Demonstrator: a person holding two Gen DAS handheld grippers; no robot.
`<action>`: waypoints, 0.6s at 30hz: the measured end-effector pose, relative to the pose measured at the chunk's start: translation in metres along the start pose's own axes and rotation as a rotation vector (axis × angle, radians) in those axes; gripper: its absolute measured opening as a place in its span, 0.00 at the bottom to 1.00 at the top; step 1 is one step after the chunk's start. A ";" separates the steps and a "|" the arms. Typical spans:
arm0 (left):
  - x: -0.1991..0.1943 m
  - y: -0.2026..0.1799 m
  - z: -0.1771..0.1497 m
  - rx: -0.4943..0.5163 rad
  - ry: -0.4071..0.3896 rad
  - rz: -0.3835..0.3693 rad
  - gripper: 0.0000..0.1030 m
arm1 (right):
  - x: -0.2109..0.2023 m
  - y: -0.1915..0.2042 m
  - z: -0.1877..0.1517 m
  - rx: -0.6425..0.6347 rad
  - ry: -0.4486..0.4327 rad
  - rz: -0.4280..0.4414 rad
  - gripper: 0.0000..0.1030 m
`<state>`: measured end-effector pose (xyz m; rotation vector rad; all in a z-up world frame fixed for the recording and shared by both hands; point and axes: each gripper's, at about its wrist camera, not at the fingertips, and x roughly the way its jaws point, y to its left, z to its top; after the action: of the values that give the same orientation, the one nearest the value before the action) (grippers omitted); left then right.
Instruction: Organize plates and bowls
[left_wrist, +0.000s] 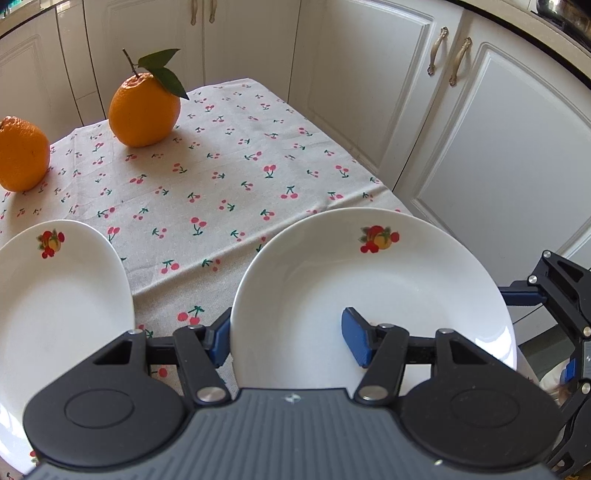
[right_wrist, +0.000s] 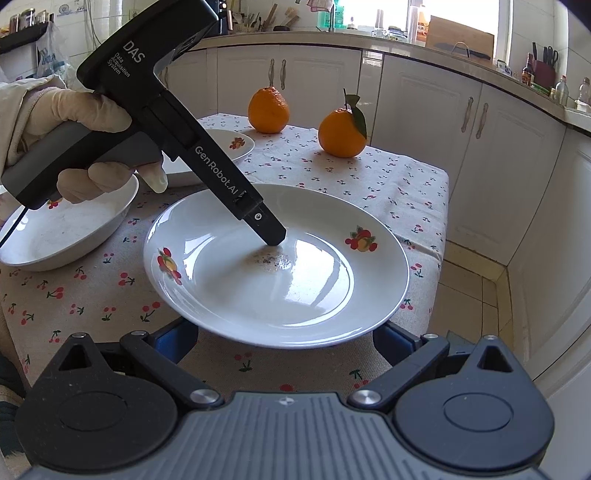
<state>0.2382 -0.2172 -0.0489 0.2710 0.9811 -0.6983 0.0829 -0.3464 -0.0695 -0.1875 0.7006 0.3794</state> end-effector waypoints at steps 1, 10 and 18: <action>0.000 0.000 0.000 -0.001 -0.001 0.000 0.58 | 0.000 0.000 0.000 -0.001 0.001 -0.003 0.99; -0.009 -0.003 -0.003 0.018 -0.026 0.011 0.65 | -0.002 0.005 -0.002 -0.007 0.010 -0.014 1.00; -0.088 -0.008 -0.033 0.062 -0.228 0.099 0.86 | -0.044 0.024 0.002 0.004 -0.039 -0.071 1.00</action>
<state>0.1795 -0.1698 0.0069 0.2851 0.7252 -0.6543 0.0437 -0.3363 -0.0398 -0.2000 0.6546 0.3128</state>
